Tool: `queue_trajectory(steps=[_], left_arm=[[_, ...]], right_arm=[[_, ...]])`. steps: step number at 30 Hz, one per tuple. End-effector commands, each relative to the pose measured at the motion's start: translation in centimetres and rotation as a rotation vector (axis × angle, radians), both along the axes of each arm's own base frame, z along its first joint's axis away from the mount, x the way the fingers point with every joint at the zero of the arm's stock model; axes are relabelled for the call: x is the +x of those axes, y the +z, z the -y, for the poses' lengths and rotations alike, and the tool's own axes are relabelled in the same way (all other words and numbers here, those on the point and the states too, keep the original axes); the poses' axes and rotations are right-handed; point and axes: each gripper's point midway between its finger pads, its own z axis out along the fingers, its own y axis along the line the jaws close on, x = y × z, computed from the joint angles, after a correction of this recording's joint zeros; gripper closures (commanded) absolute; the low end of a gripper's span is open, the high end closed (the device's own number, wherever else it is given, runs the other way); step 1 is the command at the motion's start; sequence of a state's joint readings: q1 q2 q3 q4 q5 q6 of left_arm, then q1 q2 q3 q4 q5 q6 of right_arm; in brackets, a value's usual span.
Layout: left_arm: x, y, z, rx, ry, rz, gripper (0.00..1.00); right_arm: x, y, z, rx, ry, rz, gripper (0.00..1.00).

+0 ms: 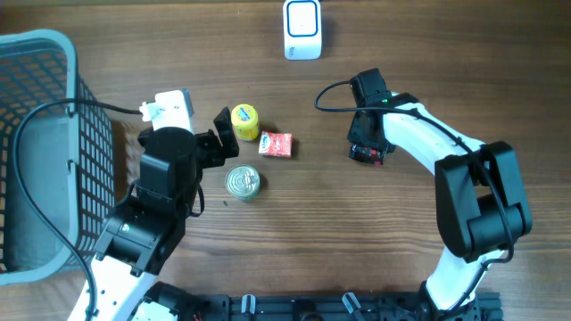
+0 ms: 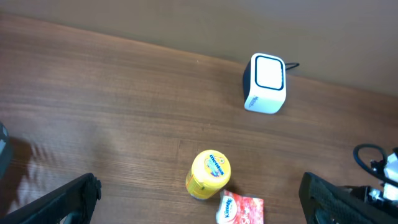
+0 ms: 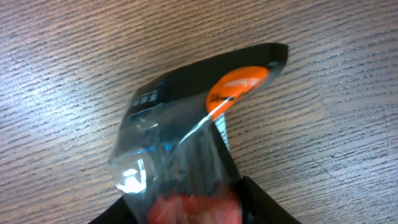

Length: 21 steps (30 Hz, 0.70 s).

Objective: Scan the item barcode
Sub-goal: 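Reach the right gripper to the razor package and grasp it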

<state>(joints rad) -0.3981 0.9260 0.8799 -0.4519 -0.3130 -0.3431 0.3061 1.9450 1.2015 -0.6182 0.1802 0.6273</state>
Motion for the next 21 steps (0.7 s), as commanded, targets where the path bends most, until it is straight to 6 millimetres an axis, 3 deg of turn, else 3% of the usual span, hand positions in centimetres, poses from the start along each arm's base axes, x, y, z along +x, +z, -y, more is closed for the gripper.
queue_trajectory(steps=[1,4,21], left_arm=[[0.1,-0.8,0.2,-0.005,-0.002,-0.031,0.00],[0.3,-1.4,0.4,-0.007,-0.005,-0.052,0.00],[0.8,-2.8,0.7,-0.021,0.014,-0.097,0.00]], right_arm=[[0.7,0.1,-0.2,0.007,-0.004,0.016,0.66],[1.1,0.2,-0.3,0.010,-0.001,0.031,0.74],[1.5,0.9,0.1,-0.027,0.042,0.051,0.92]])
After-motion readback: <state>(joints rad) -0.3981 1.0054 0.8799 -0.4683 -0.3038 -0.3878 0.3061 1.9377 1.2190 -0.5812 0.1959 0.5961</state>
